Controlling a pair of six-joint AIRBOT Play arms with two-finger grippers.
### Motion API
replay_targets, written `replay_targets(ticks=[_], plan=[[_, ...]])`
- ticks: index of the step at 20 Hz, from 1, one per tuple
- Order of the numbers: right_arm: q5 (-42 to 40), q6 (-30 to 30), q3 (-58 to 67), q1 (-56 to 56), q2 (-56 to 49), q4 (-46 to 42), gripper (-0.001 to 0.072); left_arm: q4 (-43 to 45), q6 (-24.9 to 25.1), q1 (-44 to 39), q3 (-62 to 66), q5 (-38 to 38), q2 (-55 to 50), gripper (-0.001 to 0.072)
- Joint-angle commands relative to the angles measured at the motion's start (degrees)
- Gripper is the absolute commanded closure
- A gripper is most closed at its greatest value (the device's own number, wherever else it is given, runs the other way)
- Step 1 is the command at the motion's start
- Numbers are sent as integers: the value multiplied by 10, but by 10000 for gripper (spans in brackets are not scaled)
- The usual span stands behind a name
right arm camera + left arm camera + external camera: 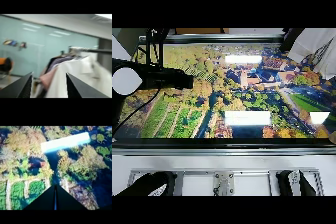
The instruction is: Fold the clothes and pants, and hang the long-sleeved shirts on hangers.
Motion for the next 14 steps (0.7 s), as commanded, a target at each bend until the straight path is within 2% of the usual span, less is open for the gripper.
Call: replay_targets(ticks=[1, 3, 6, 10, 14], plan=[[84, 111, -45, 231, 1, -231, 267, -2, 0, 1, 0, 21, 0, 688], [112, 166, -86, 394, -9, -358, 267, -25, 0, 1, -13, 33, 1, 688], [124, 212, -158, 600, -40, -459, 268, -104, 2, 8, -97, 100, 26, 688], [86, 219, -231, 791, -113, -475, 268, -224, 49, 22, -203, 166, 57, 688], [70, 219, -232, 848, -166, -474, 268, -230, 52, 16, -229, 165, 70, 688]])
